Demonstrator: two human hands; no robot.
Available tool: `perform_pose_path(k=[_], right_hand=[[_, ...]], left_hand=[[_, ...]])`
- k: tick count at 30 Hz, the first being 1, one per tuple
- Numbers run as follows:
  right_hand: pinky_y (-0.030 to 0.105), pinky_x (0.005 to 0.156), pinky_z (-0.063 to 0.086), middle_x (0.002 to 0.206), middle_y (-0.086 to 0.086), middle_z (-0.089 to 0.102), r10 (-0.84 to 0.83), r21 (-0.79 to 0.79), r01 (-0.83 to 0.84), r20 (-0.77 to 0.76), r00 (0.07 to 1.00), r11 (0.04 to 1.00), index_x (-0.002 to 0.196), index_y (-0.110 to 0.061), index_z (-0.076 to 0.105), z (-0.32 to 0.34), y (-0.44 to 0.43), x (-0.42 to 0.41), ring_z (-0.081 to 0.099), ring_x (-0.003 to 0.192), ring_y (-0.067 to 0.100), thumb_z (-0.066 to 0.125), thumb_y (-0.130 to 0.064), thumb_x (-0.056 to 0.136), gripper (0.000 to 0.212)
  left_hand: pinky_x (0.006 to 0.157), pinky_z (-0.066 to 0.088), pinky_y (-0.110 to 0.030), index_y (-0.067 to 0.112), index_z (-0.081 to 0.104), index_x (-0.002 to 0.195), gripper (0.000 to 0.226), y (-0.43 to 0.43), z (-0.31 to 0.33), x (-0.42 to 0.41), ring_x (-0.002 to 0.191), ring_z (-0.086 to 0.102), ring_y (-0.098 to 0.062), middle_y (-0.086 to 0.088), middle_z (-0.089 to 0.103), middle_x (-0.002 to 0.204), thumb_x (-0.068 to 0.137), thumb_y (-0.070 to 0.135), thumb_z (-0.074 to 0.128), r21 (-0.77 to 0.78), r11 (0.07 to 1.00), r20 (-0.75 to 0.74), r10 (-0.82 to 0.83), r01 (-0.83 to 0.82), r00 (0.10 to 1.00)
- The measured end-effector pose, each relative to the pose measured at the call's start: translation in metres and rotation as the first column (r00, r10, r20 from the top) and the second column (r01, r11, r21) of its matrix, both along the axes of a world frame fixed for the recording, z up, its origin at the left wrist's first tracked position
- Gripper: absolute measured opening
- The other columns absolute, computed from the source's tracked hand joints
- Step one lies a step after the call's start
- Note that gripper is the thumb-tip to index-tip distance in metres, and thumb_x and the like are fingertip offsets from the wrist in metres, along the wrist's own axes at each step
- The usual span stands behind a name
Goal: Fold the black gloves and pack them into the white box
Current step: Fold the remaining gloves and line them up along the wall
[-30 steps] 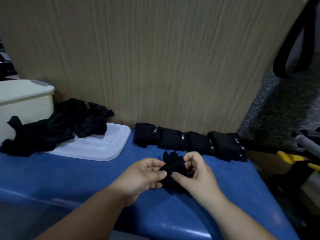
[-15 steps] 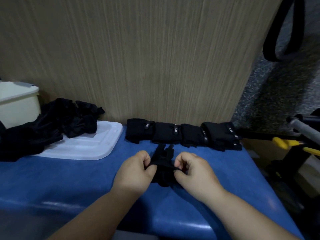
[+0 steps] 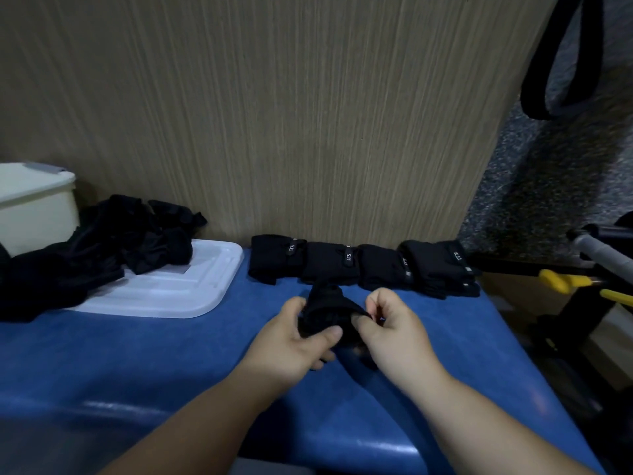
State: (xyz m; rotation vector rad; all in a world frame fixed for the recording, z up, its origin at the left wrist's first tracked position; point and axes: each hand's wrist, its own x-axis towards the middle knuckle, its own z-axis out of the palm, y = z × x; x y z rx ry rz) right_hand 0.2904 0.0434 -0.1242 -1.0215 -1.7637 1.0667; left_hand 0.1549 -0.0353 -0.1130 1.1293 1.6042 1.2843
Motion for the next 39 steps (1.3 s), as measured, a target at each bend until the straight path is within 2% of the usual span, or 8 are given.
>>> perform_pose_path(k=[8, 13, 21, 23, 26, 33, 36, 39], right_hand=[[0.025, 0.053, 0.034, 0.053, -0.011, 0.043, 0.186, 0.003, -0.186, 0.029, 0.982, 0.982, 0.061, -0.030, 0.045, -0.006, -0.006, -0.002, 0.041, 0.056, 0.013, 0.072, -0.011, 0.078, 0.038], [0.027, 0.060, 0.039, 0.066, -0.006, 0.050, 0.269, -0.041, -0.268, 0.015, 0.963, 0.963, 0.071, -0.023, 0.051, 0.001, -0.013, -0.001, 0.047, 0.062, 0.009, 0.072, -0.031, 0.074, 0.023], [0.031, 0.067, 0.052, 0.072, -0.001, 0.066, 0.199, -0.456, -0.298, -0.252, 0.947, 0.839, 0.099, -0.009, 0.058, 0.017, -0.014, -0.001, 0.065, 0.067, 0.012, 0.058, -0.062, 0.068, 0.062], [0.027, 0.062, 0.051, 0.070, -0.001, 0.066, 0.181, -0.494, -0.289, -0.255, 0.950, 0.820, 0.096, -0.010, 0.059, 0.019, -0.014, 0.000, 0.064, 0.065, 0.011, 0.062, -0.055, 0.073, 0.051], [0.024, 0.054, 0.046, 0.061, -0.002, 0.064, 0.096, -0.528, -0.213, -0.240, 0.966, 0.822, 0.083, -0.015, 0.056, 0.019, -0.011, 0.001, 0.060, 0.056, 0.010, 0.061, -0.024, 0.090, 0.012], [0.032, 0.067, 0.052, 0.081, 0.010, 0.070, 0.017, -0.579, -0.238, -0.360, 0.933, 0.779, 0.105, -0.007, 0.060, 0.017, -0.004, 0.005, 0.064, 0.072, 0.021, 0.044, 0.000, 0.094, 0.021], [0.040, 0.079, 0.054, 0.101, 0.020, 0.070, 0.061, -0.579, -0.355, -0.465, 0.883, 0.734, 0.116, -0.003, 0.059, 0.020, -0.007, 0.006, 0.065, 0.089, 0.030, 0.043, 0.002, 0.093, 0.028], [0.039, 0.075, 0.056, 0.097, 0.018, 0.070, 0.087, -0.580, -0.440, -0.534, 0.841, 0.686, 0.110, -0.008, 0.062, 0.023, -0.008, 0.009, 0.066, 0.085, 0.028, 0.043, 0.003, 0.091, 0.029]], left_hand=[[0.071, 0.058, -0.030, 0.021, 0.062, 0.093, 0.012, 0.004, -0.004, -0.008, 0.082, 0.068, -0.015, 0.001, 0.070, 0.087, 0.088, 0.010, 0.060, 0.050, 0.985, 0.146, 0.157, -0.166, 0.977], [0.059, 0.052, -0.021, 0.032, 0.057, 0.094, 0.023, 0.003, -0.004, -0.011, 0.060, 0.061, -0.006, 0.000, 0.065, 0.076, 0.088, 0.010, 0.057, 0.206, 0.961, -0.173, 0.220, -0.183, 0.960], [0.079, 0.037, -0.002, 0.024, 0.065, 0.121, 0.044, 0.001, -0.015, -0.008, 0.098, 0.050, 0.005, 0.021, 0.046, 0.102, 0.083, 0.005, 0.051, 0.282, 0.947, -0.561, 0.035, 0.152, 0.827], [0.079, 0.037, -0.003, 0.026, 0.063, 0.124, 0.046, 0.002, -0.018, -0.006, 0.095, 0.050, 0.004, 0.022, 0.045, 0.103, 0.083, 0.006, 0.052, 0.253, 0.936, -0.583, -0.056, 0.246, 0.811], [0.073, 0.042, -0.009, 0.044, 0.059, 0.116, 0.052, 0.002, -0.017, -0.003, 0.078, 0.052, 0.000, 0.022, 0.045, 0.103, 0.080, 0.006, 0.059, 0.197, 0.932, -0.488, -0.175, 0.303, 0.855], [0.064, 0.045, -0.020, 0.020, 0.061, 0.086, 0.002, 0.005, -0.006, -0.006, 0.062, 0.053, -0.006, 0.003, 0.058, 0.076, 0.088, 0.019, 0.062, 0.063, 0.993, -0.210, 0.114, -0.102, 0.971], [0.076, 0.056, -0.035, 0.012, 0.059, 0.092, 0.029, 0.005, -0.005, -0.008, 0.070, 0.062, -0.015, 0.000, 0.062, 0.074, 0.091, 0.041, 0.057, -0.054, 0.990, -0.145, 0.123, -0.132, 0.982], [0.076, 0.056, -0.037, 0.008, 0.063, 0.103, 0.045, 0.005, -0.002, -0.007, 0.082, 0.069, -0.018, -0.003, 0.072, 0.087, 0.091, 0.050, 0.051, -0.137, 0.990, 0.197, 0.006, 0.021, 0.980]])
